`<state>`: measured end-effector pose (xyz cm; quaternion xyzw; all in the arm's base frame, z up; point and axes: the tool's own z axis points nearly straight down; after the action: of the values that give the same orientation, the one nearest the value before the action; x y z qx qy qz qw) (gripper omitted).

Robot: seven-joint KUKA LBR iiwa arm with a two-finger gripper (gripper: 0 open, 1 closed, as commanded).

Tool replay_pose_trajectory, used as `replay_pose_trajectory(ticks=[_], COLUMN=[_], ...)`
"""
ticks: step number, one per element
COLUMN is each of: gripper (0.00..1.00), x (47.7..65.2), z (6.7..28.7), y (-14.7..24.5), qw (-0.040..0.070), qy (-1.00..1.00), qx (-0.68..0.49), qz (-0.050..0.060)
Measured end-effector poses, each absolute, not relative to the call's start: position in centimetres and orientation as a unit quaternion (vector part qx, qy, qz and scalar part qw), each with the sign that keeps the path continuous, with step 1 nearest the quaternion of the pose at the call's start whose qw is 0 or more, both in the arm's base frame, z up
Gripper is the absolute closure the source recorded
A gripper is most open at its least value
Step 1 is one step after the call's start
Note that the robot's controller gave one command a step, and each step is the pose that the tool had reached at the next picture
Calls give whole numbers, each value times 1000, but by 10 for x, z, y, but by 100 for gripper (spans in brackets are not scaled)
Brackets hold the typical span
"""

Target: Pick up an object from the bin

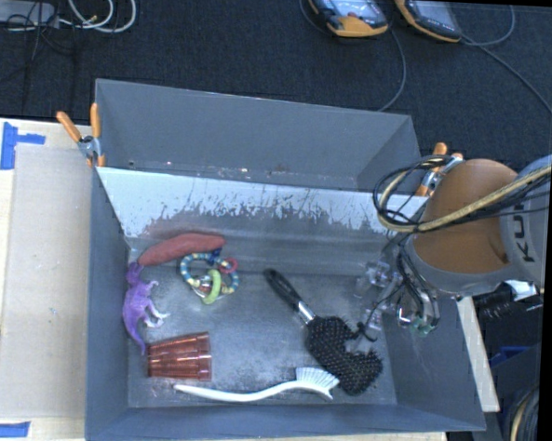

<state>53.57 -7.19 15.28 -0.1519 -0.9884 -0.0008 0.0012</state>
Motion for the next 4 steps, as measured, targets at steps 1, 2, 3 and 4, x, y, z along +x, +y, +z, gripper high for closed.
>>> replay_pose_trajectory(ticks=[1,2,3,4], gripper=[0,100,100,100], x=[525,512,512,511], z=[74,76,76,83], y=[-69,-74,-74,-74], qw=[3,-8,-8,-6], qy=[-988,-978,-978,-979], qx=[-153,-206,-206,-206], qz=[-2,-3,-3,-3])
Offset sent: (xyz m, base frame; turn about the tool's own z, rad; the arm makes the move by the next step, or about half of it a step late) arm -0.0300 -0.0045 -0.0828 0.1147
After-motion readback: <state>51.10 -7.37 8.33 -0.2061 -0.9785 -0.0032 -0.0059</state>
